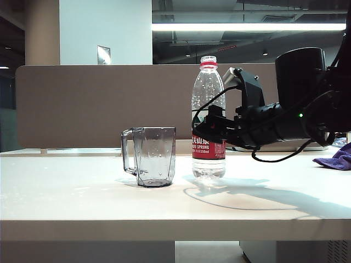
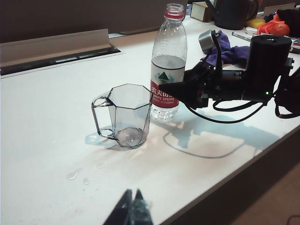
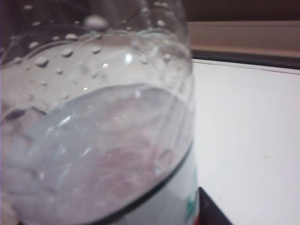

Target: Pick up the mineral water bottle on the table and pour a little water into the mug.

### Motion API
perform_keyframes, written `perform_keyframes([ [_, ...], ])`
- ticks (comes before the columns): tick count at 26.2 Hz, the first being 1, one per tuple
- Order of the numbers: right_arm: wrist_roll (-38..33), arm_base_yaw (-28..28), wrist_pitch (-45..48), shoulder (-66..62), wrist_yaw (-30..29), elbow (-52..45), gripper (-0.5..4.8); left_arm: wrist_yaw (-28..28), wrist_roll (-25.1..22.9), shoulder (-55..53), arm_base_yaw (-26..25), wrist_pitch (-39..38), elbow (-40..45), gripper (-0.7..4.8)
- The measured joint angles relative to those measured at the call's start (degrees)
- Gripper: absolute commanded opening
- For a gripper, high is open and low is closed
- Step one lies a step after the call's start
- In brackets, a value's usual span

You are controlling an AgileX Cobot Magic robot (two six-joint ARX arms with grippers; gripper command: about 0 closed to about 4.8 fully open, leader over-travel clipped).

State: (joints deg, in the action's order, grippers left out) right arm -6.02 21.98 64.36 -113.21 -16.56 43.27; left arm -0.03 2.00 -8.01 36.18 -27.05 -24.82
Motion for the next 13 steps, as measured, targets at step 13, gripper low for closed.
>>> perform_keyframes([
  [13,9.7,0.0,-12.0,5.5,0.0,0.2,2.91,0.0,0.0,0.0,0.0,0.0,0.0,-0.05],
])
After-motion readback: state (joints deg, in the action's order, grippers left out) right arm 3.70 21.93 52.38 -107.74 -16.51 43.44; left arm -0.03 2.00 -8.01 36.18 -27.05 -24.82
